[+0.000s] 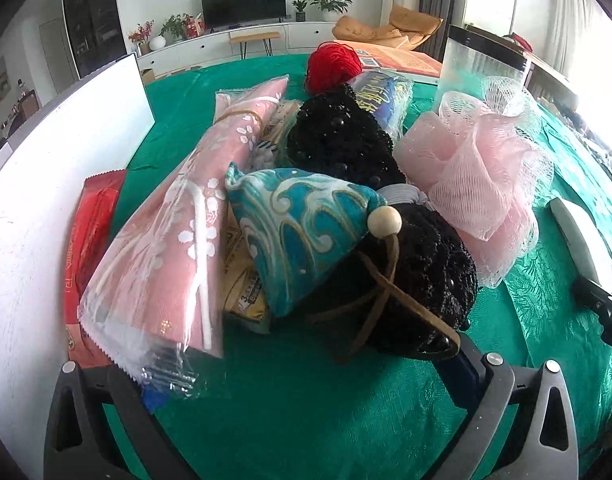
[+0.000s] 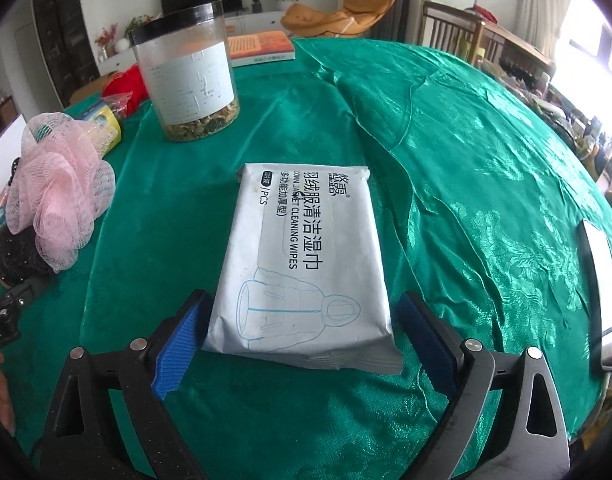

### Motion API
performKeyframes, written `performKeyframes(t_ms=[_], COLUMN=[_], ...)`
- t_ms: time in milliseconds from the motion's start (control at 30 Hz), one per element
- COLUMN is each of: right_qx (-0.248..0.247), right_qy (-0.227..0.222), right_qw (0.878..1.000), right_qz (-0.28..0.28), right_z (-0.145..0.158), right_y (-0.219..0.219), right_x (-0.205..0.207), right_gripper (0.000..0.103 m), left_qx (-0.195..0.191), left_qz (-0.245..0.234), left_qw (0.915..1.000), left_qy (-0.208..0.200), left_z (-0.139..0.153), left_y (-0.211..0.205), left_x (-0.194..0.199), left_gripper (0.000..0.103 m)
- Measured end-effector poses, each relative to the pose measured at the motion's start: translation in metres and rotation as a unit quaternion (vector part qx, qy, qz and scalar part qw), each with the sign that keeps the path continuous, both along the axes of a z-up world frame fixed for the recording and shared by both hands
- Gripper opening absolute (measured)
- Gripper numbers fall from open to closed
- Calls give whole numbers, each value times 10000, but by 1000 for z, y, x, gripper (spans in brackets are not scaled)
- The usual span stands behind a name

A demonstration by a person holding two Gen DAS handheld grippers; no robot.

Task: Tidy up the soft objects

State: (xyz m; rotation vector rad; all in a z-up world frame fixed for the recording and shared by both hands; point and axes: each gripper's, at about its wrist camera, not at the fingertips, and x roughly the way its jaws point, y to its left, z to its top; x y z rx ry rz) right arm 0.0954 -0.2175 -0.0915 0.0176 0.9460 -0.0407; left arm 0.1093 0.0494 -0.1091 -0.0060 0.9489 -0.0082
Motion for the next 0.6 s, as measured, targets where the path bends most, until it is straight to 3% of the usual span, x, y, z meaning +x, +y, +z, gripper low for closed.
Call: performKeyframes(t_ms=[600], right_qx=[-9], right_qy=[-21], right_qw=[10000], right_qz=[2], right_z=[-1], right_y=[1], right_x=[0], right_gripper=[97], left_qx=[-2], left_qz=[2], left_qw=[10000], left_qy=[-2], left_z=[0], left_y=[0], left_x=[-1], left_gripper=[103])
